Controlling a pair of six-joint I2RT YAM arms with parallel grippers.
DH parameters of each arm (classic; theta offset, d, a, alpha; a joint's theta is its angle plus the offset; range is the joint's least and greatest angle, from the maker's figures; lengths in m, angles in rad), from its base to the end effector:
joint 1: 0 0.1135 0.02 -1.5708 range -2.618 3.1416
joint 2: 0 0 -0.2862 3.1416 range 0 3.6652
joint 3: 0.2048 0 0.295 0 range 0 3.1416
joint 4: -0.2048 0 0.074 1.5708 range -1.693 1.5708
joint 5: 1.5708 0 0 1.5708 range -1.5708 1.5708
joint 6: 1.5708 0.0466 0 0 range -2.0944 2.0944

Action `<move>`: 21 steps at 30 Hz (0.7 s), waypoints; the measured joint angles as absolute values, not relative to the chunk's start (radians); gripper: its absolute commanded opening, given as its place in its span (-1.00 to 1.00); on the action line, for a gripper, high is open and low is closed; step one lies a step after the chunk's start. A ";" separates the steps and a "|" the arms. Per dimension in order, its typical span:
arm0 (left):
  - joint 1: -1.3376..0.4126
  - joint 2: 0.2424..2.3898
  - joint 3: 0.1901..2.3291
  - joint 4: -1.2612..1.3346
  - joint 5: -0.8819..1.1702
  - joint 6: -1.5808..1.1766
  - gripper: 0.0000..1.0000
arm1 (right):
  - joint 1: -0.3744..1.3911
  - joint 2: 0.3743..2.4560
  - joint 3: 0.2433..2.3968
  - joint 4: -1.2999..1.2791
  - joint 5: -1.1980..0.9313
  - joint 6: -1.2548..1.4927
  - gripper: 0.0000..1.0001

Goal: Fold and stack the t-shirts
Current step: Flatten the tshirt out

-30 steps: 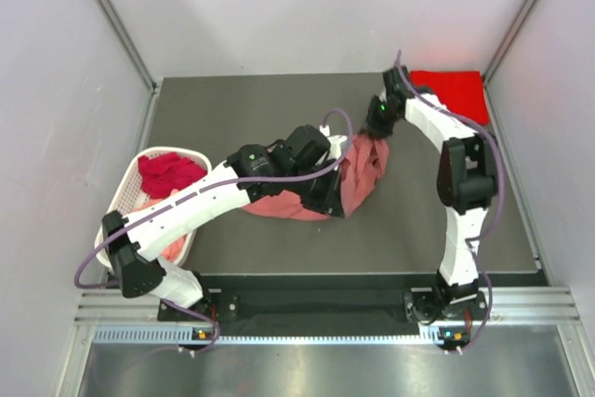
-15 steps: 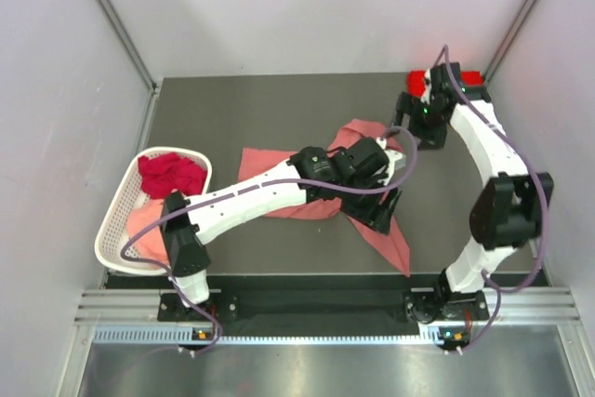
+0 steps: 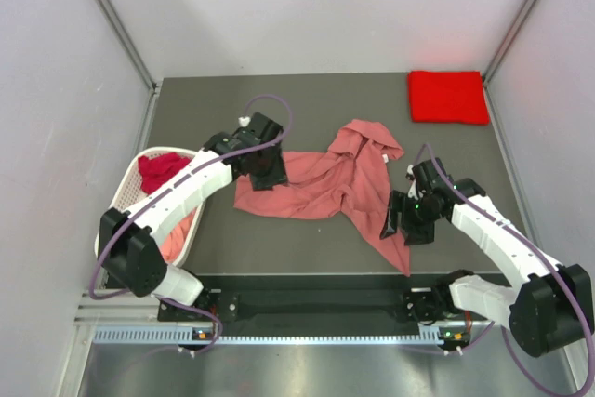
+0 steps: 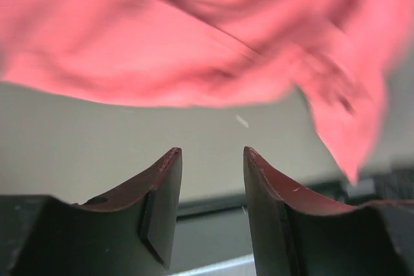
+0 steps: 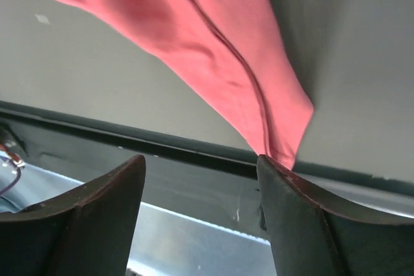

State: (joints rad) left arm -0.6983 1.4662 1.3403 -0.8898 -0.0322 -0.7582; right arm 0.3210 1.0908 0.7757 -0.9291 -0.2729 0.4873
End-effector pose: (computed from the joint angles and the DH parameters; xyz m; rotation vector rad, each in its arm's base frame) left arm 0.2673 -0.2224 0.3189 -0.0921 2.6653 -0.4737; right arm 0.2040 0.0811 0.2223 0.1754 2.8930 0.5535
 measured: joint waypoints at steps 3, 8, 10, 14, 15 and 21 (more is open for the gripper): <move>-0.563 1.470 1.271 -0.882 -0.050 -0.774 -0.08 | 0.332 1.082 0.713 -0.926 -0.277 0.529 0.37; -0.522 1.562 1.297 -0.839 -0.045 -0.741 -0.03 | 0.334 1.081 0.736 -0.907 -0.277 0.546 0.39; -0.514 1.647 1.343 -0.841 -0.042 -0.731 0.02 | 0.334 1.081 0.755 -0.908 -0.270 0.546 0.40; -0.501 1.813 1.412 -0.838 -0.031 -0.722 0.05 | 0.336 1.081 0.780 -0.910 -0.247 0.544 0.46; -0.499 1.839 1.414 -0.839 -0.028 -0.721 0.05 | 0.336 1.081 0.782 -0.909 -0.240 0.543 0.48; -0.495 1.923 1.415 -0.842 -0.019 -0.713 -0.67 | 0.336 1.142 0.796 -0.907 -0.218 0.535 0.44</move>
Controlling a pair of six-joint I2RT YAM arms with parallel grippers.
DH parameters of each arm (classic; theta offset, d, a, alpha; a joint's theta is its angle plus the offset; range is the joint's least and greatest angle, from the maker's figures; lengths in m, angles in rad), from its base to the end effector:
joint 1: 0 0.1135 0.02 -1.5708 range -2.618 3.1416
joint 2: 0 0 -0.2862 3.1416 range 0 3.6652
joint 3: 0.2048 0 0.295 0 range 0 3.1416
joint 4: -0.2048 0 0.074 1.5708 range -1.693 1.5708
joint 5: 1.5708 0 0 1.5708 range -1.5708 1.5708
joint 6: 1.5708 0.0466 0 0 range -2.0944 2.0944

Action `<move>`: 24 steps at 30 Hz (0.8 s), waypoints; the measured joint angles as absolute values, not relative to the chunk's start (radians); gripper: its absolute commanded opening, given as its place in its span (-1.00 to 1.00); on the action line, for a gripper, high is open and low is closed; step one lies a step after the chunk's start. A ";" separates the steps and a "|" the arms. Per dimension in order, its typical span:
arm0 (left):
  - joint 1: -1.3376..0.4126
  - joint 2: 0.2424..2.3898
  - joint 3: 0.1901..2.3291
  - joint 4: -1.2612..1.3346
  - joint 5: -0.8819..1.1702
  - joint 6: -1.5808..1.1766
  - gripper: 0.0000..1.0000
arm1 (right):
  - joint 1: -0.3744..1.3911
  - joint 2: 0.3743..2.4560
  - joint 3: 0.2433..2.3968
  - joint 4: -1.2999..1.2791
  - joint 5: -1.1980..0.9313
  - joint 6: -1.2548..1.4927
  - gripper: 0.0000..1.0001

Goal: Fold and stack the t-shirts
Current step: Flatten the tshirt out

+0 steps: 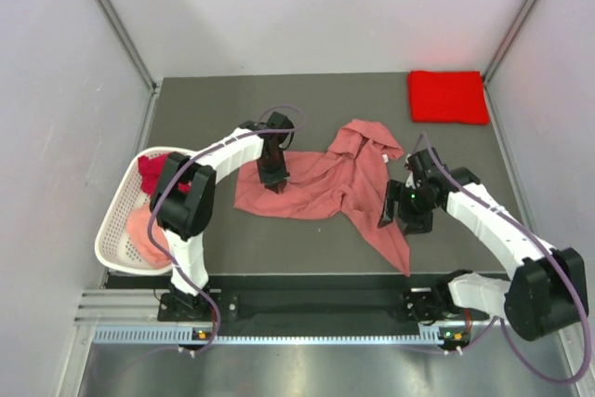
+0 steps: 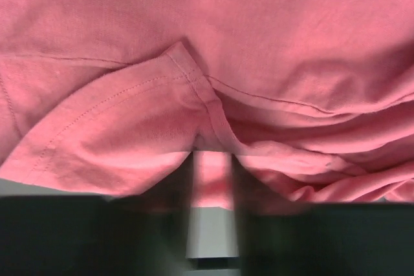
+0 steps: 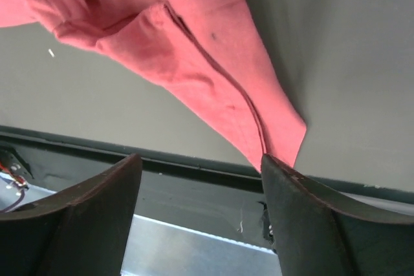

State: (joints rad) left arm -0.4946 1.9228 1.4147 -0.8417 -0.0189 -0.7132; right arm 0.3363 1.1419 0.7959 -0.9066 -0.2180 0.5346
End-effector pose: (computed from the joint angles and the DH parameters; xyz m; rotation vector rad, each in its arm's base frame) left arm 0.3759 -0.2017 0.1764 -0.3243 2.9267 -0.1626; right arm 0.2142 0.0856 0.2188 0.2369 2.8965 0.4850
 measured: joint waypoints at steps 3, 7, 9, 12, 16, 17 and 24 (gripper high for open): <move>-0.492 1.924 1.415 -0.842 -0.020 -0.703 -1.00 | 0.336 1.207 0.822 -0.892 -0.215 0.522 0.24; -0.491 1.902 1.397 -0.844 -0.052 -0.685 -1.00 | 0.336 1.297 0.860 -0.844 -0.225 0.500 -0.03; -0.491 1.848 1.355 -0.853 -0.075 -0.678 -1.00 | 0.336 1.337 0.875 -0.818 -0.235 0.499 -0.03; -0.491 1.712 1.268 -0.874 -0.094 -0.672 -1.00 | 0.336 1.388 0.888 -0.782 -0.239 0.499 0.02; -0.495 1.479 1.140 -0.909 -0.092 -0.663 -1.00 | 0.333 1.446 0.900 -0.758 -0.232 0.499 0.10; -0.497 1.427 1.116 -0.921 -0.091 -0.664 -1.00 | 0.331 1.462 0.902 -0.747 -0.230 0.498 0.11; -0.507 1.096 0.981 -1.013 -0.068 -0.690 -1.00 | 0.327 1.581 0.946 -0.701 -0.233 0.493 0.12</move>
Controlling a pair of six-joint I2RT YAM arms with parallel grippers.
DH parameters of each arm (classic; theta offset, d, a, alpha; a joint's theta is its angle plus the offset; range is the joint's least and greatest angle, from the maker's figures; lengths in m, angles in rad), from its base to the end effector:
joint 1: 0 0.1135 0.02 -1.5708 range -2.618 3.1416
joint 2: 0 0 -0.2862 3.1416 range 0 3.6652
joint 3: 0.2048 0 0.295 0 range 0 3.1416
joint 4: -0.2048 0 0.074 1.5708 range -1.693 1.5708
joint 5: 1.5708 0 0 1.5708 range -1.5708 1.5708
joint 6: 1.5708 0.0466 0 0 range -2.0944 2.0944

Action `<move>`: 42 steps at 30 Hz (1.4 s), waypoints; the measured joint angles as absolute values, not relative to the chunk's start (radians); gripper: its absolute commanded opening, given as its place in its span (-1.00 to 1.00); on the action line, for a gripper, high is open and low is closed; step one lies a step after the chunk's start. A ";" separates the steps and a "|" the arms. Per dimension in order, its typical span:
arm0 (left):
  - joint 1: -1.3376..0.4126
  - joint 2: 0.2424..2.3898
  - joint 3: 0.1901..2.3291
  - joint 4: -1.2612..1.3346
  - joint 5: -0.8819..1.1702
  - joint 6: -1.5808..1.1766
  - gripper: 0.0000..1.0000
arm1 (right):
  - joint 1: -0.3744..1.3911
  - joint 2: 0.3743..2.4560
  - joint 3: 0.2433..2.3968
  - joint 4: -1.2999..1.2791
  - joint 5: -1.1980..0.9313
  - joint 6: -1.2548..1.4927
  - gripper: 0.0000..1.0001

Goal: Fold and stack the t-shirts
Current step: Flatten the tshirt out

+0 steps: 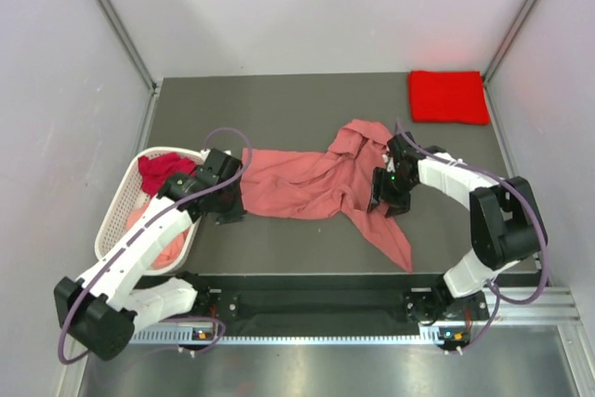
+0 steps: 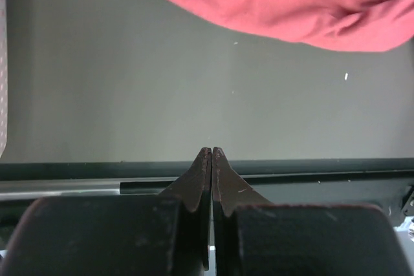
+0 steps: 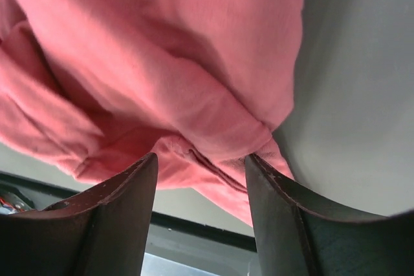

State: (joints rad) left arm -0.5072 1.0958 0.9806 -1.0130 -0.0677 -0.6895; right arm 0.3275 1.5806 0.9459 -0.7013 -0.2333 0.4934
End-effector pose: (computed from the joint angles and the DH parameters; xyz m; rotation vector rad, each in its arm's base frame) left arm 0.2065 -0.1112 0.2855 -0.2688 2.7126 -0.2692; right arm 0.2983 0.1127 0.1607 0.2062 2.9779 0.4612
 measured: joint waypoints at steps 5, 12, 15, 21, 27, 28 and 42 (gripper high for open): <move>-0.507 1.048 0.976 -1.036 -0.060 -0.707 -1.00 | 0.322 1.630 0.978 -0.689 -0.214 0.488 0.07; -0.507 1.050 0.977 -1.038 -0.049 -0.709 -1.00 | 0.319 1.819 1.264 -0.701 -0.206 0.436 0.14; -0.507 1.060 0.986 -1.040 -0.050 -0.706 -1.00 | 0.319 1.832 1.335 -0.704 -0.212 0.426 0.28; -0.507 1.076 0.997 -1.036 -0.049 -0.704 -1.00 | 0.245 1.640 1.233 -0.733 -0.211 0.415 0.26; -0.507 1.106 0.999 -1.024 -0.041 -0.699 -1.00 | 0.028 1.547 1.070 -0.744 -0.196 0.378 0.00; -0.507 1.114 0.999 -1.022 -0.040 -0.696 -1.00 | 0.019 1.553 1.051 -0.746 -0.188 0.374 -0.01; -0.507 1.157 1.008 -0.995 -0.038 -0.672 -1.00 | 0.014 1.619 0.982 -0.714 -0.143 0.337 0.02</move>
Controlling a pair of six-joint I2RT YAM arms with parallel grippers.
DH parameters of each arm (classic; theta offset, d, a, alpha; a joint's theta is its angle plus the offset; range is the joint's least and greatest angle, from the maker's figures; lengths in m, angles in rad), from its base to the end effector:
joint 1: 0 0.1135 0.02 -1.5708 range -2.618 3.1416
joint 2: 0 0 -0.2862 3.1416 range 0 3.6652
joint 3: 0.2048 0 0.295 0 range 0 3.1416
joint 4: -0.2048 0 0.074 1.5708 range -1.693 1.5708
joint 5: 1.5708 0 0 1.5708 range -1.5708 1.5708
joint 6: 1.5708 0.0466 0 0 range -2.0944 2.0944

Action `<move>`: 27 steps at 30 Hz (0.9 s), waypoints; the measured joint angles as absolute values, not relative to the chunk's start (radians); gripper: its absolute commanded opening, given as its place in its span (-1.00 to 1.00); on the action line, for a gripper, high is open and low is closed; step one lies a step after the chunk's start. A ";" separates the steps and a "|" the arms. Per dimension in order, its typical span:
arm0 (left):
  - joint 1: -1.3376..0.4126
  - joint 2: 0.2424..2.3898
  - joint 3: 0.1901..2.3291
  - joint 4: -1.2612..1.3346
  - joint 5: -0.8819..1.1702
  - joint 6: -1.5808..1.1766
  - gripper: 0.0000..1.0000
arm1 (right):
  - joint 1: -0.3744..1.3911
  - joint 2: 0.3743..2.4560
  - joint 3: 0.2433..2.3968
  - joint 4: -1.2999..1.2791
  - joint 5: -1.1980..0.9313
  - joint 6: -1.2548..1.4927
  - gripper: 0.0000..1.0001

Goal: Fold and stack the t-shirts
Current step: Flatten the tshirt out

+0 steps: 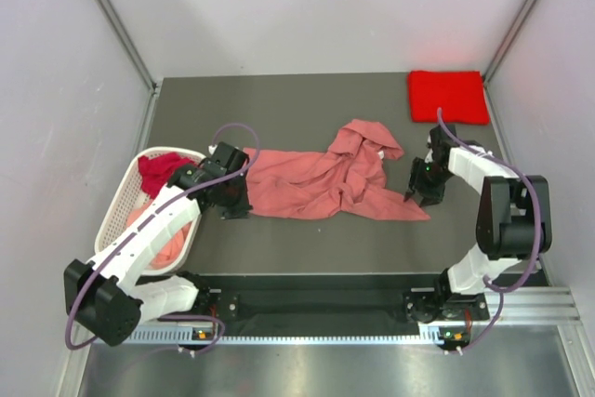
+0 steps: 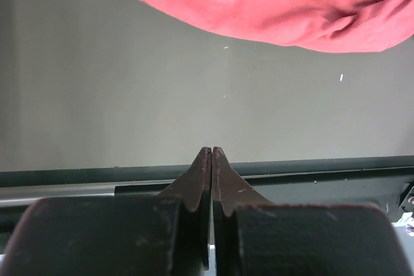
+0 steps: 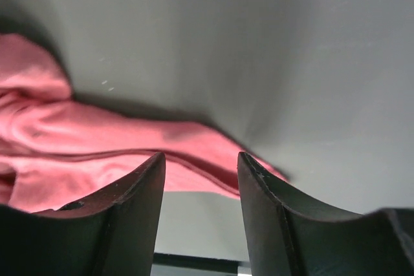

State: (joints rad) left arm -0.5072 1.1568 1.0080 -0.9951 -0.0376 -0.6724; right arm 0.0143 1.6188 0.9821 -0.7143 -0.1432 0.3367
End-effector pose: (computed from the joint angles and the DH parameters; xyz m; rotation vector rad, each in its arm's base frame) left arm 0.2188 -0.1196 0.2823 -0.2382 2.7415 -0.2888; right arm 0.3277 0.0113 0.1587 0.4487 2.9044 0.2641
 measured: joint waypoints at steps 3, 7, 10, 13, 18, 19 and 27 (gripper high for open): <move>-0.507 1.157 1.008 -0.995 -0.038 -0.669 -1.00 | 0.020 1.645 0.983 -0.714 -0.118 0.334 0.06; -0.507 1.161 1.008 -0.995 -0.038 -0.667 -1.00 | 0.023 1.642 0.982 -0.731 -0.064 0.362 0.05; -0.507 1.162 1.008 -0.995 -0.038 -0.667 -1.00 | 0.019 1.586 0.970 -0.741 -0.021 0.399 0.05; -0.507 1.162 1.008 -0.995 -0.038 -0.667 -1.00 | -0.018 1.507 0.935 -0.742 -0.017 0.441 0.08; -0.507 1.162 1.008 -0.995 -0.038 -0.667 -1.00 | -0.164 1.440 0.838 -0.741 -0.031 0.515 0.22; -0.507 1.162 1.008 -0.994 -0.038 -0.667 -1.00 | -0.189 1.431 0.815 -0.740 -0.038 0.532 0.22; -0.507 1.162 1.008 -0.994 -0.038 -0.667 -1.00 | -0.230 1.392 0.699 -0.694 -0.151 0.694 0.12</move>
